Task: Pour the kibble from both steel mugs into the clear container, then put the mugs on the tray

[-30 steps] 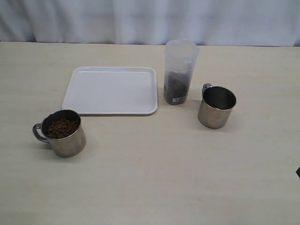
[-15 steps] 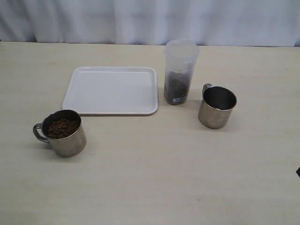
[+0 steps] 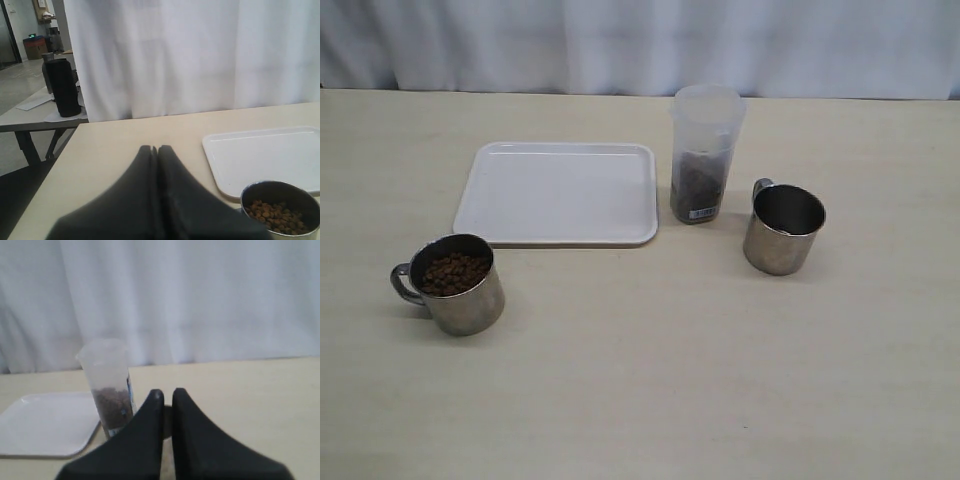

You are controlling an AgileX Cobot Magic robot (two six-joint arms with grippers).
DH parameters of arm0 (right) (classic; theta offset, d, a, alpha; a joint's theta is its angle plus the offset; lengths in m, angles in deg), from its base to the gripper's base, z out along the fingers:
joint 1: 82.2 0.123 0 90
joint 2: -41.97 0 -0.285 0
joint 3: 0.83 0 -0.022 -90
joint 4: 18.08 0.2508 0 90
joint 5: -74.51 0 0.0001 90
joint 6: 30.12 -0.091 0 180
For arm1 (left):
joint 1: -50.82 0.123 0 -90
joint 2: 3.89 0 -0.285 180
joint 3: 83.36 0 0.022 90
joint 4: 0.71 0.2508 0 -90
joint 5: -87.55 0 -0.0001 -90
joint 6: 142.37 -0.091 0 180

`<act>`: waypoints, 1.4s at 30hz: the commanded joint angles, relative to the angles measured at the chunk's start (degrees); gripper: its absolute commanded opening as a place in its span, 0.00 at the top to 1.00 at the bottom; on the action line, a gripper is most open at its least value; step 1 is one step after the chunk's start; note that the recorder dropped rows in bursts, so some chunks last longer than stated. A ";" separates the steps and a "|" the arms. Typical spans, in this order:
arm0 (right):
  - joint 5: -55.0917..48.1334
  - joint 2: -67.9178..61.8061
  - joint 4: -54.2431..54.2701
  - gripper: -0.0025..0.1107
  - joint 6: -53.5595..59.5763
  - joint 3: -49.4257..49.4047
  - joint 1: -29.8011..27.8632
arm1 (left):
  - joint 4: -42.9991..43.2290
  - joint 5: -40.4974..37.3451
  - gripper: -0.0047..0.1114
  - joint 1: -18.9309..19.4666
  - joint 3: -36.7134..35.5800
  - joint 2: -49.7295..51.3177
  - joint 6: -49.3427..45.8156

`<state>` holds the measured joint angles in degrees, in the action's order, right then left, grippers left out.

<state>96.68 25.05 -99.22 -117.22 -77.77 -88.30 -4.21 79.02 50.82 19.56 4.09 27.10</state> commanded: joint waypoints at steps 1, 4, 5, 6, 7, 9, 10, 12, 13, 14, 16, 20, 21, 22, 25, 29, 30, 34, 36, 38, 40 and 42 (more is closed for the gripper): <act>0.63 9.13 -0.71 0.94 -5.68 -0.28 -0.42 | 0.05 0.31 0.96 0.09 -0.13 -0.19 0.15; 1.67 9.13 1.41 0.94 -5.05 -0.28 -0.18 | 0.05 0.31 0.96 0.09 -0.13 -0.19 0.15; 1.67 9.13 4.57 0.94 -2.36 -0.28 0.13 | 0.05 0.31 0.96 0.09 -0.13 -0.19 0.15; 1.67 9.13 9.26 0.94 1.53 -0.28 0.74 | 0.05 0.31 0.96 0.09 -0.13 -0.19 0.15; 1.53 9.13 13.75 0.94 5.33 -0.28 1.37 | 0.05 0.31 0.96 0.09 -0.13 -0.19 0.15; 1.43 9.13 24.84 0.94 15.78 -0.28 3.18 | 0.05 0.31 0.96 0.09 -0.13 -0.19 0.15; 1.09 9.13 29.54 0.94 20.81 -0.28 3.98 | 0.05 0.31 0.96 0.09 -0.13 -0.19 0.15; -1.83 9.13 38.06 0.94 28.85 -0.28 5.99 | 0.05 0.31 0.96 0.09 -0.13 -0.19 0.15; -3.91 9.13 41.81 0.94 32.19 -0.28 6.85 | 0.05 0.31 0.96 0.09 -0.13 -0.19 0.15; -7.65 9.13 48.54 0.94 37.46 -0.28 7.61 | 0.05 0.31 0.96 0.09 -0.13 -0.19 0.15; -14.84 9.13 63.78 0.94 52.38 -0.28 8.58 | 0.05 0.31 0.96 0.09 -0.13 -0.19 0.15; -26.20 9.13 73.87 0.94 73.45 -0.28 8.93 | -0.08 0.41 0.96 0.09 -0.13 -0.19 0.15; -26.63 9.13 74.57 0.94 73.45 -0.28 8.93 | -0.08 0.41 0.96 0.09 -0.13 -0.19 0.15; -28.05 9.13 76.46 0.94 74.34 -0.28 8.93 | -0.08 0.41 0.96 0.09 -0.13 -0.19 0.15; -29.64 9.13 77.99 0.94 76.90 -0.28 8.93 | -0.08 0.41 0.96 0.09 -0.13 -0.19 0.15; -32.73 9.13 77.99 0.94 80.13 -0.28 8.93 | -0.08 0.41 0.96 0.09 -0.13 -0.19 0.15; -32.73 9.13 77.99 0.94 80.44 -0.28 8.93 | -0.08 0.41 0.96 0.09 -0.13 -0.19 0.15; -32.83 9.13 81.15 0.94 91.31 -0.28 8.93 | -0.08 0.41 0.96 0.09 -0.13 -0.19 0.15; -32.65 9.13 81.81 0.94 92.20 -0.28 8.93 | -0.08 0.41 0.96 0.09 -0.13 -0.19 0.15; -32.55 9.13 81.81 0.94 91.59 -0.28 9.45 | -0.08 0.41 0.96 0.09 -0.13 -0.19 0.15; -32.40 9.13 81.62 0.94 91.59 -0.28 11.28 | -0.08 0.41 0.96 0.09 -0.13 -0.19 0.15; -31.72 9.13 81.62 0.94 92.30 -0.28 12.97 | -0.08 0.41 0.96 0.09 -0.13 -0.19 0.15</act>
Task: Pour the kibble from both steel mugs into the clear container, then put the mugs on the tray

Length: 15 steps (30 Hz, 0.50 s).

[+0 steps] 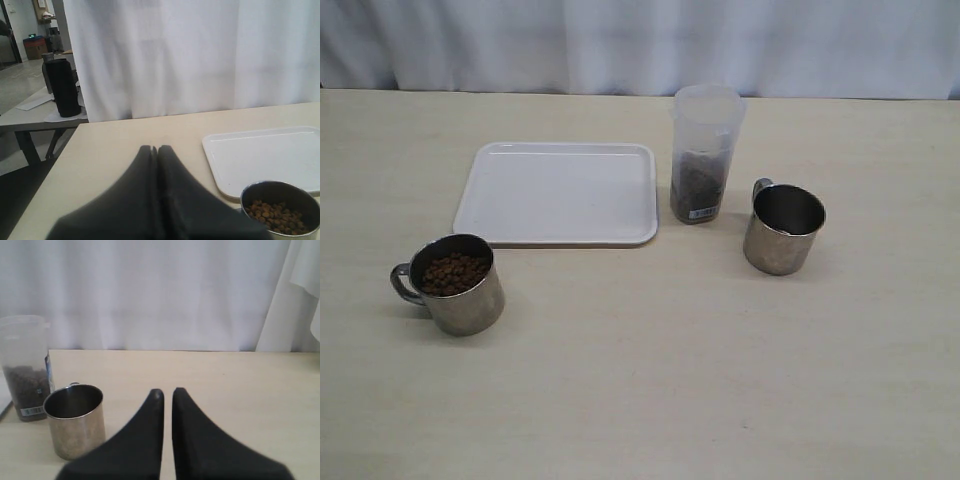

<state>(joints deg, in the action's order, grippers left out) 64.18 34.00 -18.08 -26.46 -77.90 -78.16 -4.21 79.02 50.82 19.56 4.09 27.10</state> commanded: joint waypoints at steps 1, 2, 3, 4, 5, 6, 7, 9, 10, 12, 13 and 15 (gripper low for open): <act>1.20 0.18 0.47 0.94 1.54 -0.15 3.47 | -0.08 0.41 0.96 0.09 -0.13 -0.19 0.15; 1.32 0.18 0.47 0.94 1.54 -0.15 3.75 | 0.02 0.28 0.96 0.09 -0.13 -0.19 0.15; 1.32 0.18 0.65 0.94 1.54 -0.15 3.99 | 0.02 0.24 0.96 0.09 -0.13 -0.19 0.15; 1.32 0.18 0.92 0.94 1.43 -0.15 3.98 | 0.02 0.24 0.96 0.09 -0.13 -0.19 0.15; 1.32 0.18 0.92 0.94 0.53 -0.15 3.98 | 0.02 0.24 0.96 0.09 -0.13 -0.19 0.15; 1.32 0.18 0.92 0.94 -0.24 -0.15 3.98 | 0.02 0.24 0.96 0.09 -0.13 -0.19 0.15; 1.32 0.18 0.92 0.94 -1.19 -0.15 3.98 | 0.02 0.24 0.96 0.09 -0.13 -0.19 0.15; 1.32 0.18 0.82 0.94 -3.29 -0.15 3.98 | 0.02 0.24 0.96 0.09 -0.13 -0.19 0.15; 1.32 0.18 0.68 0.94 -4.50 -0.15 3.88 | 0.02 0.24 0.96 0.09 -0.13 -0.19 0.15; 1.20 0.18 0.56 0.94 -4.99 -0.15 3.51 | 0.02 0.24 0.96 0.09 -0.13 -0.19 0.15; 1.11 0.18 0.56 0.94 -5.53 -0.15 3.25 | 0.02 0.24 0.96 0.09 -0.13 -0.19 0.15; 1.11 0.18 0.56 0.94 -5.89 -0.15 3.13 | 0.02 0.24 0.96 0.09 -0.13 -0.19 0.15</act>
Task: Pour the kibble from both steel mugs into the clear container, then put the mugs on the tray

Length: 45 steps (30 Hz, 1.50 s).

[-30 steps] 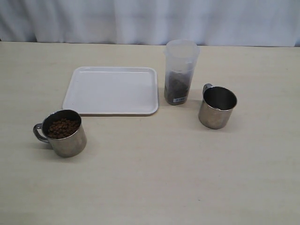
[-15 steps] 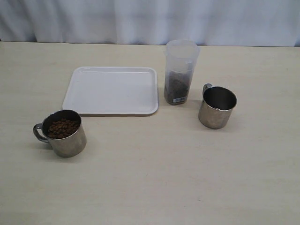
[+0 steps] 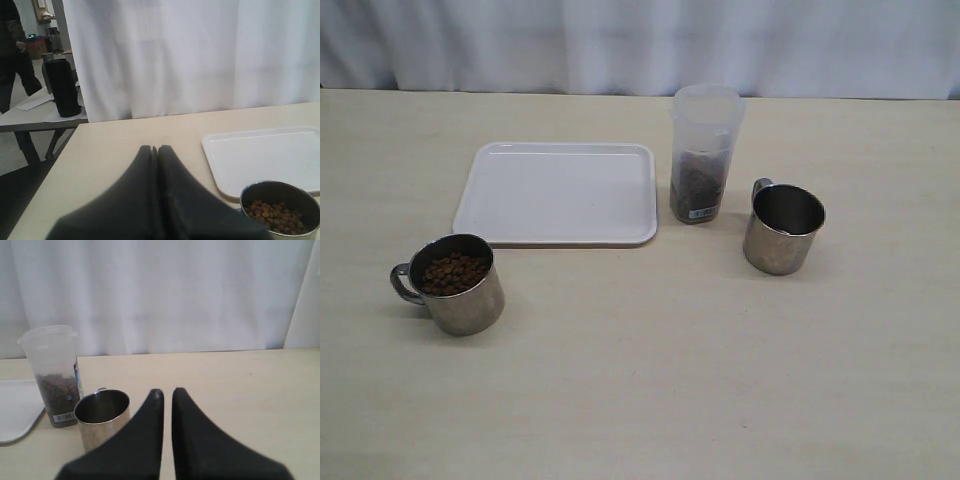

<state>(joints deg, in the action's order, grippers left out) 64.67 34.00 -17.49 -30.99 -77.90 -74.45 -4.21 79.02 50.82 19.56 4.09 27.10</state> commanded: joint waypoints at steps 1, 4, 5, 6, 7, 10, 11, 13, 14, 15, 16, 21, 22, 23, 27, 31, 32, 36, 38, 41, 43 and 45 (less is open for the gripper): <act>0.62 0.18 -0.02 0.94 -1.36 -0.15 -0.57 | 0.02 0.24 0.96 0.09 -0.13 -0.19 0.15; 0.77 0.18 -0.02 0.94 -1.36 -0.15 -0.57 | 0.02 0.24 0.96 0.09 -0.13 -0.19 0.15; 0.75 0.18 -0.02 0.94 -1.36 -0.15 -0.57 | 0.02 0.24 0.96 0.09 -0.13 -0.19 0.15; 0.75 0.18 -0.02 0.94 -1.36 -0.15 -0.57 | 0.02 0.24 0.96 0.09 -0.13 -0.19 0.15; 0.75 0.18 -0.02 0.94 -1.36 -0.15 -0.57 | 0.02 0.24 0.96 0.09 -0.13 -0.19 0.15; 0.75 0.18 -0.02 0.94 -1.36 -0.15 -0.57 | 0.02 0.24 0.96 0.09 -0.13 -0.19 0.15; 0.75 0.18 -0.02 0.94 -1.36 -0.15 -0.57 | 0.02 0.24 0.96 0.09 -0.13 -0.19 0.15; 0.75 0.18 -0.02 0.94 -1.36 -0.15 -0.57 | -0.09 0.39 0.96 0.09 -0.13 -0.19 0.15; 0.75 0.18 -0.02 0.94 -1.36 -0.15 -0.57 | -0.09 0.39 0.96 0.09 -0.13 -0.19 0.15; 0.75 0.18 -0.02 0.94 -1.36 -0.15 -0.57 | -0.09 0.39 0.96 0.09 -0.13 -0.19 0.15; 0.75 0.18 -0.02 0.94 -1.36 -0.15 -0.57 | -0.09 0.39 0.96 0.09 -0.13 -0.19 0.15; 0.75 0.18 0.08 0.94 -1.36 -0.15 -0.57 | -0.09 0.39 0.96 0.09 -0.13 -0.19 0.15; 0.75 0.18 0.08 0.94 -1.36 -0.15 -0.57 | -0.09 0.39 0.96 0.09 -0.13 -0.19 0.15; 0.75 0.18 0.08 0.94 -1.36 -0.15 -0.57 | -0.09 0.39 0.96 0.09 -0.13 -0.19 0.15; 0.75 0.18 0.08 0.94 -1.36 -0.15 -0.57 | -0.09 0.39 0.96 0.09 -0.13 -0.19 0.15; 0.85 0.18 0.08 0.94 -1.36 -0.15 -0.57 | -0.09 0.41 0.96 0.09 -0.13 -0.19 0.15; 0.81 0.18 0.08 0.94 -1.36 -0.15 -0.57 | -0.09 0.41 0.96 0.09 -0.13 -0.19 0.15; 0.81 0.18 0.08 0.94 -1.36 -0.15 -0.57 | -0.24 4.77 0.96 0.09 -0.13 -0.19 -0.07; 0.81 0.18 0.08 0.94 -1.36 -0.15 -0.47 | -0.23 8.54 0.96 0.09 -0.13 -0.19 0.51; 0.81 0.18 0.08 0.94 -1.36 -0.15 -0.25 | -2.81 10.73 0.96 -0.06 -0.13 -0.19 7.12; 0.81 0.18 0.08 0.94 -1.36 -0.15 -0.25 | -2.71 7.84 0.96 -0.82 -0.13 -0.19 10.53; 0.81 0.18 0.08 0.94 -1.36 -0.15 -0.25 | -2.99 6.08 0.96 -3.22 -0.13 1.72 11.34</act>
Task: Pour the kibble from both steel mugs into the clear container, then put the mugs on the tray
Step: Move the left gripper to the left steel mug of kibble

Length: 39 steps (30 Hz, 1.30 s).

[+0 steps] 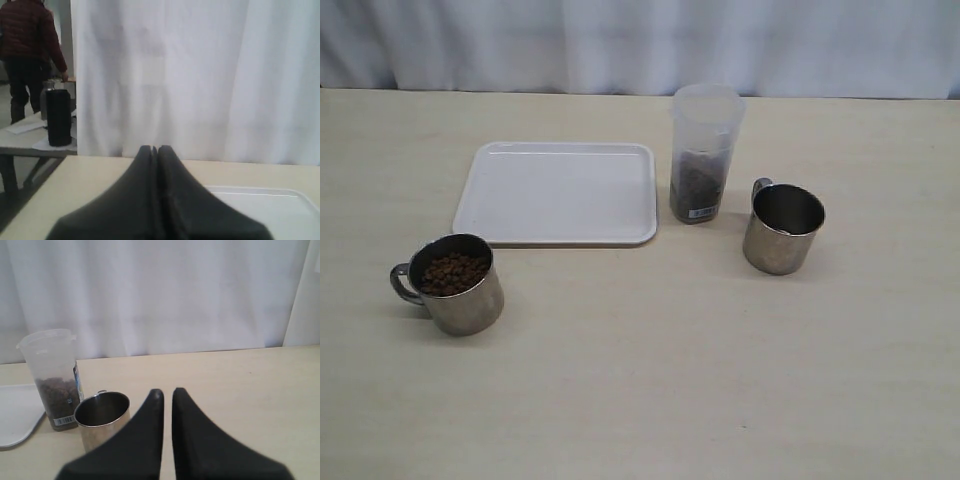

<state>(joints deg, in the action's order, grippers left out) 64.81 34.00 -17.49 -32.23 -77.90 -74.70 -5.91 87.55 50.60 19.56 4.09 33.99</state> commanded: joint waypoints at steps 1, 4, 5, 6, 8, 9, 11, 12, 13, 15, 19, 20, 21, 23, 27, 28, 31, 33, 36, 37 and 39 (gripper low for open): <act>0.67 0.18 0.08 0.94 -0.12 -0.15 0.00 | -1.39 -2.23 0.96 -4.86 -0.13 4.12 4.45; 0.67 0.18 0.08 0.94 -0.12 -0.15 0.00 | -1.39 -0.81 0.96 -10.85 -0.13 13.11 4.45; 0.67 0.18 0.08 0.94 -0.12 -0.15 0.00 | -1.39 0.00 0.96 -13.01 -0.13 16.18 4.45; 0.67 0.18 0.08 0.94 -0.12 -0.15 0.00 | -1.39 1.73 0.96 -15.08 -0.13 20.26 4.45; 0.67 0.18 0.08 0.94 -0.12 -0.15 0.00 | -1.39 5.32 0.96 -18.34 -0.13 28.04 4.45; 0.67 0.18 0.08 0.94 -0.12 -0.15 0.00 | -1.28 7.23 0.96 -19.86 -0.13 32.60 4.34; 0.67 0.18 0.08 0.94 -0.12 -0.15 0.00 | -1.28 10.96 0.96 -21.83 -0.13 42.04 4.34; 0.67 0.18 0.08 0.94 -0.12 -0.15 0.00 | -1.28 13.01 0.96 -22.60 -0.13 46.87 4.34; 0.67 0.18 0.08 0.94 -0.12 -0.15 0.00 | -1.28 15.45 0.96 -23.08 -0.13 51.58 4.58; 0.67 0.18 0.08 0.94 -0.12 -0.15 0.00 | -0.21 21.16 0.96 -23.72 -0.13 60.37 5.48; 0.67 0.18 0.08 0.94 -0.12 -0.15 0.00 | 14.79 32.64 0.96 -23.81 1.37 72.71 5.48; 0.67 0.18 0.08 0.94 -0.12 -0.15 0.00 | 18.69 34.94 0.96 -23.81 2.01 75.29 5.18; 0.67 0.18 0.08 0.94 -0.12 -0.15 0.00 | 23.62 35.92 0.96 -23.81 3.35 77.55 4.42; 0.67 0.18 0.08 0.94 -0.12 -0.15 0.00 | 25.70 34.75 0.96 -23.41 5.59 80.61 3.21; 0.67 0.18 0.08 0.94 -0.12 -0.15 0.00 | 25.44 30.30 0.89 -19.86 9.70 84.78 6.05; 0.67 0.18 0.08 0.94 -0.12 -0.15 0.00 | 25.54 30.12 0.86 -19.16 10.00 85.33 6.57; 0.67 0.18 0.08 0.94 -0.12 -0.15 0.00 | 25.79 30.20 0.66 -17.32 10.00 86.29 7.26; 0.67 0.18 0.08 0.94 -0.12 -0.15 0.00 | 25.79 30.19 0.53 -17.05 10.00 86.29 9.33; 0.67 0.18 0.08 0.94 -0.12 -0.15 0.00 | 25.92 30.73 0.43 -17.05 10.00 86.29 9.66; 0.67 0.18 0.08 0.94 -0.12 -0.15 0.00 | 25.92 31.02 0.44 -17.05 10.10 86.29 9.42; 0.67 0.18 0.08 0.94 -0.12 -0.15 0.00 | 25.56 31.21 0.44 -17.05 11.06 86.29 8.42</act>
<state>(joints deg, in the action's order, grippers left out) 64.89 34.00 -17.49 -32.23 -77.90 -74.70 19.81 117.41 33.49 29.51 90.23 42.71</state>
